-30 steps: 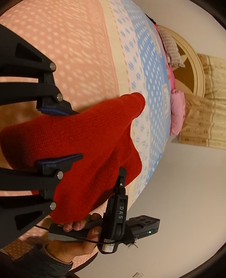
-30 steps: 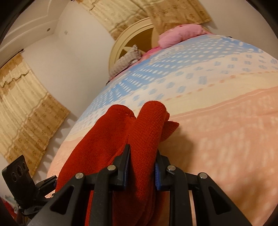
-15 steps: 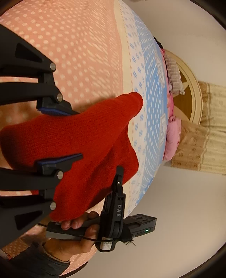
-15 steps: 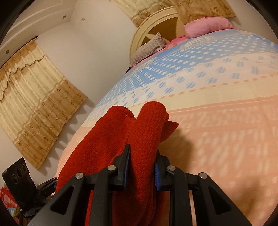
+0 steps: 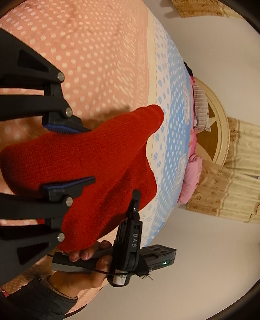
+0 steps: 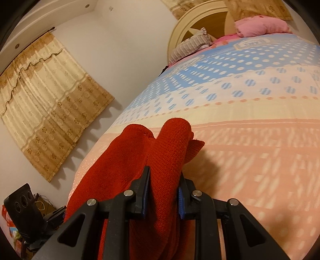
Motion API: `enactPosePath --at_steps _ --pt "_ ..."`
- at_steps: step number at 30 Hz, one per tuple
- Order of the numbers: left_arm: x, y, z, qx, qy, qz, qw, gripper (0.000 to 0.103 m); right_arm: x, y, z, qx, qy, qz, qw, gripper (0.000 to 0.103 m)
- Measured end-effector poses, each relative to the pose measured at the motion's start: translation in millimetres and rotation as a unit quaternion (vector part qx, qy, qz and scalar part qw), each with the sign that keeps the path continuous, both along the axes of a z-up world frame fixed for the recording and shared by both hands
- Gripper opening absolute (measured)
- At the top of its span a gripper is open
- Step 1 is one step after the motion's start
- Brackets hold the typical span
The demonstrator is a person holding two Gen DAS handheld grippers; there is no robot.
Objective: Fold small clothes
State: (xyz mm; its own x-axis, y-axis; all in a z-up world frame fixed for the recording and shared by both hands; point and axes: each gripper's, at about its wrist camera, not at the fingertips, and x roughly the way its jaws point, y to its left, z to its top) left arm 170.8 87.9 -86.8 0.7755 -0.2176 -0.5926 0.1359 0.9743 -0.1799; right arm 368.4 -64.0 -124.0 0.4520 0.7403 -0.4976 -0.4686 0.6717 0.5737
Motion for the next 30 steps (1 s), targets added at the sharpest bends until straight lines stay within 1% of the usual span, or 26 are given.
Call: enactPosePath --at_steps 8,15,18,22,30 --pt "-11 26 -4 -0.002 -0.003 0.027 0.9996 0.04 0 36 2 -0.004 -0.002 0.029 1.0 0.023" --pt "-13 46 -20 -0.006 0.012 0.047 0.9988 0.04 2 66 -1 -0.02 -0.003 0.047 0.999 0.023" --pt "-13 50 -29 -0.008 0.021 0.05 0.9985 0.04 5 74 -6 -0.023 0.004 0.05 0.998 0.023" --pt "-16 52 -36 -0.009 0.029 0.051 0.9982 0.04 6 78 -13 -0.027 0.01 0.053 0.998 0.023" --pt "-18 56 -43 -0.014 0.033 0.049 0.9981 0.041 8 72 -25 -0.025 0.026 0.044 0.998 0.023"
